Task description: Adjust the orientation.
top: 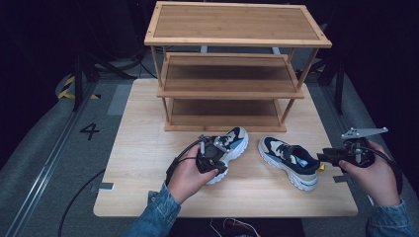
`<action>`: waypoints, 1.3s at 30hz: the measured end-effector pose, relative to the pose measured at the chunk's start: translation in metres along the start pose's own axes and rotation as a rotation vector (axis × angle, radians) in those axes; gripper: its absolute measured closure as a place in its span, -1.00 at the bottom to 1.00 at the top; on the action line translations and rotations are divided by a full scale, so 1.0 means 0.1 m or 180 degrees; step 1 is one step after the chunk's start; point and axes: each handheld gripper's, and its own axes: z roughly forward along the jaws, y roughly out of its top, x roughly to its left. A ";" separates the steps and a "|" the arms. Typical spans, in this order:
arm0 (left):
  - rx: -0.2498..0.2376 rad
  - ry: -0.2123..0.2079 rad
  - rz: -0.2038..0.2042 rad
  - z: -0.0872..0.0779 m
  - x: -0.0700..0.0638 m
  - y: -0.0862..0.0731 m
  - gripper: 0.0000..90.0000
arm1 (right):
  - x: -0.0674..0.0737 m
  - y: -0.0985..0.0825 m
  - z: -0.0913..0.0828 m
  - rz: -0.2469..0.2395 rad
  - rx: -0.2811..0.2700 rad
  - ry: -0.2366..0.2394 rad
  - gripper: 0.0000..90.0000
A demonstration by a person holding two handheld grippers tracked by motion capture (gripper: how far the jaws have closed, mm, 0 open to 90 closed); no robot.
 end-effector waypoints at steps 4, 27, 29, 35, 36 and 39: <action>0.0061 -0.0089 0.0016 0.06 -0.04 0.02 0.77 | 0.01 0.00 -0.01 -0.0003 -0.0015 0.0009 0.39; -0.0177 0.0427 -0.0232 -0.26 0.28 0.07 0.14 | 0.04 -0.07 -0.07 0.0024 -0.0060 -0.0018 0.36; -0.0141 0.0442 -0.0242 -0.18 0.34 0.10 0.15 | 0.05 -0.08 -0.08 0.0055 -0.0044 -0.0017 0.36; 0.0006 0.0547 -0.0244 -0.02 0.38 0.19 0.52 | 0.04 -0.14 -0.11 0.0078 -0.0034 -0.0045 0.36; 0.0018 0.0568 -0.0274 -0.01 0.39 0.19 0.59 | 0.04 -0.15 -0.12 0.0085 -0.0034 -0.0049 0.36; 0.0004 0.0602 -0.0331 -0.03 0.41 0.18 0.70 | 0.03 -0.17 -0.14 0.0097 -0.0036 -0.0068 0.36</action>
